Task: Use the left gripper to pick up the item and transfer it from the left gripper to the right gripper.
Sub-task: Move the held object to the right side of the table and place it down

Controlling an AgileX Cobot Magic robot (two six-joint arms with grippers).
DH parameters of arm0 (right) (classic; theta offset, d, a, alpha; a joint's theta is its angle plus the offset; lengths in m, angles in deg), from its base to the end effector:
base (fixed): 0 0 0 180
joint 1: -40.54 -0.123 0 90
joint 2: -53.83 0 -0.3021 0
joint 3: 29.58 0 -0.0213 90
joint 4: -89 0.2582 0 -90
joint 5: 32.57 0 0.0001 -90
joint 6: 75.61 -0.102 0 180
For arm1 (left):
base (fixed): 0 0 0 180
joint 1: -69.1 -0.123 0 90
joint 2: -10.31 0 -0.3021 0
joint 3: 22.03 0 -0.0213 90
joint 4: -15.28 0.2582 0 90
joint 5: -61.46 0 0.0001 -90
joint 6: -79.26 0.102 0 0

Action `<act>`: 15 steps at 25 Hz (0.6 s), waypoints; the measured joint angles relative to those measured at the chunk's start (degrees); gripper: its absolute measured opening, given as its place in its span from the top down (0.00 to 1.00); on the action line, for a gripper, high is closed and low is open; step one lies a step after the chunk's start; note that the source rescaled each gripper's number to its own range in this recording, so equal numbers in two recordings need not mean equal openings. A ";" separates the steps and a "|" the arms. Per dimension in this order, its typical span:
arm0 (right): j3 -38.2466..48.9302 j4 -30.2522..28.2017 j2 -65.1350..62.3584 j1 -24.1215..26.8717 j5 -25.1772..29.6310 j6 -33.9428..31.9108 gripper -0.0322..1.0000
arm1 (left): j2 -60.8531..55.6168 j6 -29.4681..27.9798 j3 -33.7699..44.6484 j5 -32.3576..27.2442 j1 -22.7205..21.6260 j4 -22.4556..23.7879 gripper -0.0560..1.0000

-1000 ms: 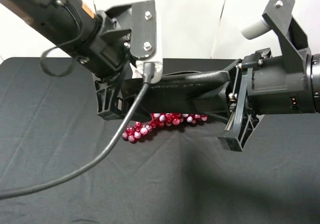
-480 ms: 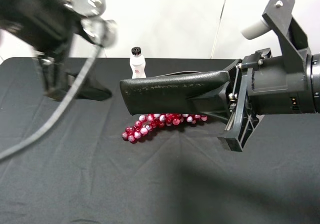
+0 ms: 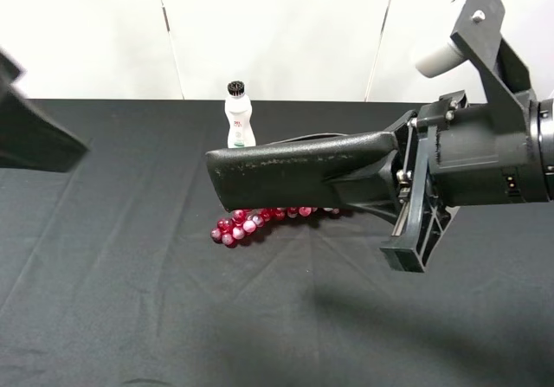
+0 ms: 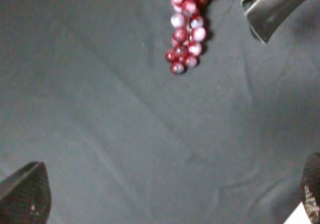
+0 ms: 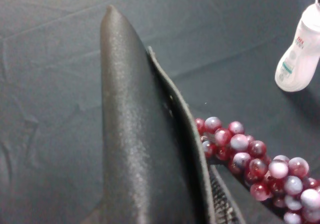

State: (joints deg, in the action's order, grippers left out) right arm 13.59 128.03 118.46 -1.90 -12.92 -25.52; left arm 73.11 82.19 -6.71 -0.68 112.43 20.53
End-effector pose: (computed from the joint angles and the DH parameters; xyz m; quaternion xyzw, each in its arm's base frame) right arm 0.1375 0.1551 0.2825 -0.4500 0.7522 0.2116 0.4323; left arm 0.1331 -0.1143 0.3876 0.3749 0.8615 -0.0747 0.3343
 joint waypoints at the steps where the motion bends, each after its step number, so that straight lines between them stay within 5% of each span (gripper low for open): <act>1: 0.00 0.00 0.00 0.00 0.20 -0.15 0.96 | -1.46 -1.63 0.00 -0.75 0.00 0.00 0.00; 8: 0.00 0.00 0.00 0.00 0.48 -0.89 0.96 | -11.90 -11.78 0.31 -4.71 0.00 3.05 0.00; 15: 0.00 0.00 0.00 0.00 0.49 -1.04 0.96 | -27.63 -16.52 9.48 -4.71 0.00 5.27 0.00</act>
State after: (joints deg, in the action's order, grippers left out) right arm 13.59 128.03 118.46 -1.90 -12.43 -26.57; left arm 45.48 65.66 2.78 -5.39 112.43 25.80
